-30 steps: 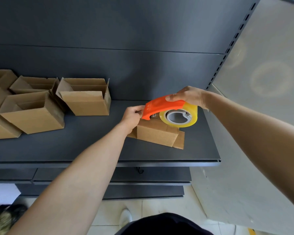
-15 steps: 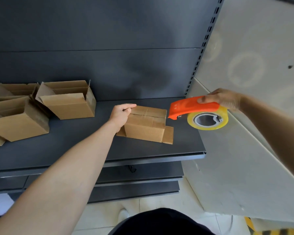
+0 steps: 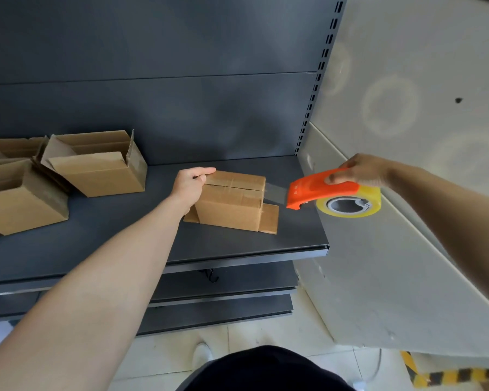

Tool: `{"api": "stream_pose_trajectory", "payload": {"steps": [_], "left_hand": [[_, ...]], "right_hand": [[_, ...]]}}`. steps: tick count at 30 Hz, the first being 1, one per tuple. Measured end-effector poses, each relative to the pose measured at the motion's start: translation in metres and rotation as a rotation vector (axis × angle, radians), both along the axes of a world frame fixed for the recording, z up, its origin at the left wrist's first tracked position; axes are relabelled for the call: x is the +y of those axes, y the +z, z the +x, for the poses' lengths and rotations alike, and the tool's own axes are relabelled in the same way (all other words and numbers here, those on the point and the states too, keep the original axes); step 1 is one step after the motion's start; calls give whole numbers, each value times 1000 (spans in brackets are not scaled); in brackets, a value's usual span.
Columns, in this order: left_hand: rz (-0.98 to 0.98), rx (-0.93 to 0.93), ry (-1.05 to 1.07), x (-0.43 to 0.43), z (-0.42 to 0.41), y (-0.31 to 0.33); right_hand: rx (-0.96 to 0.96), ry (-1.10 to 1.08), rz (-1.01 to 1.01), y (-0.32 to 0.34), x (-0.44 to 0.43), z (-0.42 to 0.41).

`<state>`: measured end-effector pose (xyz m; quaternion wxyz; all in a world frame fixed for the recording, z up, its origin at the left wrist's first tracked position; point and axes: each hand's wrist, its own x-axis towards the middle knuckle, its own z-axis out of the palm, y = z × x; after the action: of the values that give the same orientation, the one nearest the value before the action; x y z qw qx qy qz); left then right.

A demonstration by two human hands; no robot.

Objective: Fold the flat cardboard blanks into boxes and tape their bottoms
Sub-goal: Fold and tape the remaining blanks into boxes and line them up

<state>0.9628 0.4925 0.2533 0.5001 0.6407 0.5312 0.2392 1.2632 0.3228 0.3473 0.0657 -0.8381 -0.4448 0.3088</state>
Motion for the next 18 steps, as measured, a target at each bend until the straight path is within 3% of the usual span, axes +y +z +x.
{"api": "stream_pose_trajectory", "payload": {"steps": [13,15,18], "left_hand": [[-7,1,33,-6,3,5],[-14,3,34,-6,4,6],[-16,-4,31,-5,3,5]], "right_hand": [[-134,151,-29,-22,44,-61],[-197,183,-28,-19,49,-70],[-442,274,-20,-29,49,-87]]}}
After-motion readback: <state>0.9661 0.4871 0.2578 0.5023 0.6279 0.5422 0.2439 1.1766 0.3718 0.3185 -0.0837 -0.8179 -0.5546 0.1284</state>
